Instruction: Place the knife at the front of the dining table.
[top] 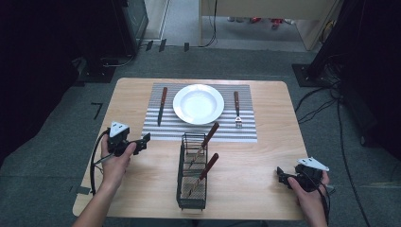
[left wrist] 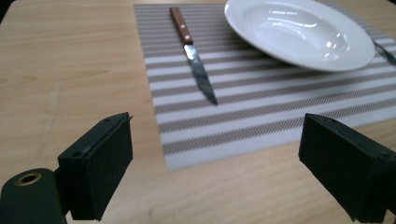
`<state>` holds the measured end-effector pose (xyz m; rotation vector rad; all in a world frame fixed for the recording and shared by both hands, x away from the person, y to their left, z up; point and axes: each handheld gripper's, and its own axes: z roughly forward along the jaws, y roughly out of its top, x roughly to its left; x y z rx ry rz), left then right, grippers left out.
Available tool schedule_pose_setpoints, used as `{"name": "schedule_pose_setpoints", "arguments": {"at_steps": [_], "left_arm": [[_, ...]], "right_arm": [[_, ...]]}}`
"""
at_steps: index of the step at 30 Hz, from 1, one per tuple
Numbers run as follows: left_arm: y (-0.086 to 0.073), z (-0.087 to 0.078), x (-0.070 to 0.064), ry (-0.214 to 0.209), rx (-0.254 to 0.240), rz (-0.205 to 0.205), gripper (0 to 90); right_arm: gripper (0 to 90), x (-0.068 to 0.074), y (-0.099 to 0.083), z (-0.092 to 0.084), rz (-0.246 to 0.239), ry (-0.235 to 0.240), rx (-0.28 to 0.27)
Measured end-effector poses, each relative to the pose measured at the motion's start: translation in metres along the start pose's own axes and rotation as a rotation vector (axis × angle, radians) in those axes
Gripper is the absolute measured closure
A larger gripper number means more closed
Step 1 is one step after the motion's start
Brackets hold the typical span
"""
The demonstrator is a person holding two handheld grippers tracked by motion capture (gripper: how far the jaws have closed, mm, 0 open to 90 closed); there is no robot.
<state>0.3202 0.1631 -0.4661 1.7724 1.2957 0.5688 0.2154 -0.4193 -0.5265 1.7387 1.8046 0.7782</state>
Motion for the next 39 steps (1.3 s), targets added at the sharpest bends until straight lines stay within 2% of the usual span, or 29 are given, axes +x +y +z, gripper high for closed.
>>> {"name": "schedule_pose_setpoints", "arguments": {"at_steps": [7, 13, 16, 21, 23, 27, 32, 36, 39], "left_arm": [[-0.034, -0.023, 0.012, 0.026, 0.035, -0.015, 10.0], [-0.057, -0.045, 0.026, 0.062, 0.05, -0.047, 10.0], [-0.071, -0.055, 0.033, 0.088, 0.068, -0.048, 10.0], [-0.086, -0.064, 0.043, 0.118, 0.087, -0.075, 10.0], [-0.09, -0.065, 0.045, 0.141, 0.099, -0.065, 10.1], [-0.095, -0.063, 0.044, 0.148, 0.129, -0.051, 10.3], [-0.093, -0.058, 0.039, 0.167, 0.143, -0.03, 11.7], [-0.092, -0.054, 0.036, 0.196, 0.165, 0.007, 12.6], [-0.092, -0.054, 0.037, 0.193, 0.168, -0.003, 12.6]], "right_arm": [[0.0, 0.0, 0.0, 0.0, 0.003, -0.002, 0.001], [0.0, 0.0, 0.0, 0.0, 0.006, -0.004, 0.002], [0.0, 0.0, 0.0, 0.0, 0.006, -0.005, 0.002], [0.0, 0.0, 0.0, 0.0, 0.006, -0.005, 0.002], [0.0, 0.0, 0.0, 0.0, 0.007, -0.005, 0.002], [0.0, 0.0, 0.0, 0.0, 0.006, -0.005, 0.002], [0.0, 0.0, 0.0, 0.0, 0.006, -0.005, 0.002], [0.0, 0.0, 0.0, 0.0, 0.006, -0.005, 0.002], [0.0, 0.0, 0.0, 0.0, 0.006, -0.005, 0.002]]}}
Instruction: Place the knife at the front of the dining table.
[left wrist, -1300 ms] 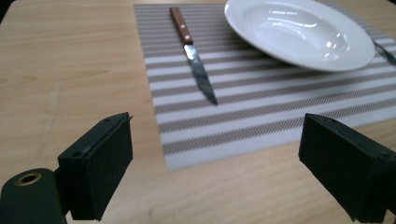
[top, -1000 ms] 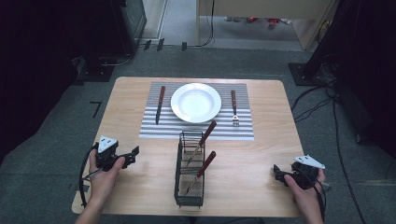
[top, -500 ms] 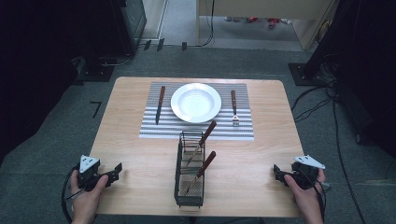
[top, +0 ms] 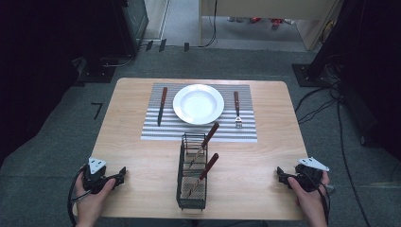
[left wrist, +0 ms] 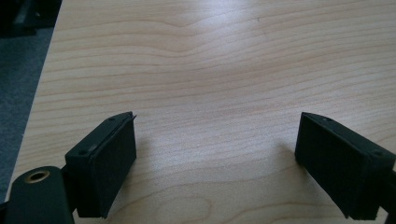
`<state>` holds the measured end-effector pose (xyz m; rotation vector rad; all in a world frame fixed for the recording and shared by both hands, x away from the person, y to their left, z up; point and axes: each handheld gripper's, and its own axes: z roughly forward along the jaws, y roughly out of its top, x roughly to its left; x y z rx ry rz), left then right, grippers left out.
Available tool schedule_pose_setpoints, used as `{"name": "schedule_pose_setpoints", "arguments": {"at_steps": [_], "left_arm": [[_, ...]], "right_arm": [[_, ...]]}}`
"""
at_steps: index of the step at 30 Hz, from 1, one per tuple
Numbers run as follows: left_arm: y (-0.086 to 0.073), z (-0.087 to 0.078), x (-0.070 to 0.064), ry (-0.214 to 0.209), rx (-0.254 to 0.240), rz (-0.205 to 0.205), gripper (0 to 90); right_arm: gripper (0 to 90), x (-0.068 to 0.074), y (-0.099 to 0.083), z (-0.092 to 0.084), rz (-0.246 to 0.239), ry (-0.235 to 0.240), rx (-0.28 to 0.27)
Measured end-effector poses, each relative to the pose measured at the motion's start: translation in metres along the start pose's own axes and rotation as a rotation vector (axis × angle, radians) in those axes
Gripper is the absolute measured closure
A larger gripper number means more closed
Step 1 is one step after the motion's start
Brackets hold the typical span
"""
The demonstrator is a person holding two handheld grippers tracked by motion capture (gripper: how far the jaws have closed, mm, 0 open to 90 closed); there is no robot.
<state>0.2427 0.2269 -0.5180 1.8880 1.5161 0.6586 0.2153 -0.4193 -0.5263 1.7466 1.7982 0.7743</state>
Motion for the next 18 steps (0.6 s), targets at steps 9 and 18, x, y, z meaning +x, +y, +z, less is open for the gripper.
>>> {"name": "schedule_pose_setpoints", "arguments": {"at_steps": [9, 18], "left_arm": [[0.0007, 0.001, -0.0016, 0.011, 0.003, -0.009, 11.7], [0.0013, 0.0018, -0.0042, 0.029, 0.001, -0.028, 11.6]], "right_arm": [[0.0, 0.0, 0.0, 0.0, 0.0, 0.0, 0.0], [0.0, 0.0, 0.0, 0.0, 0.0, 0.0, 0.0]]}}
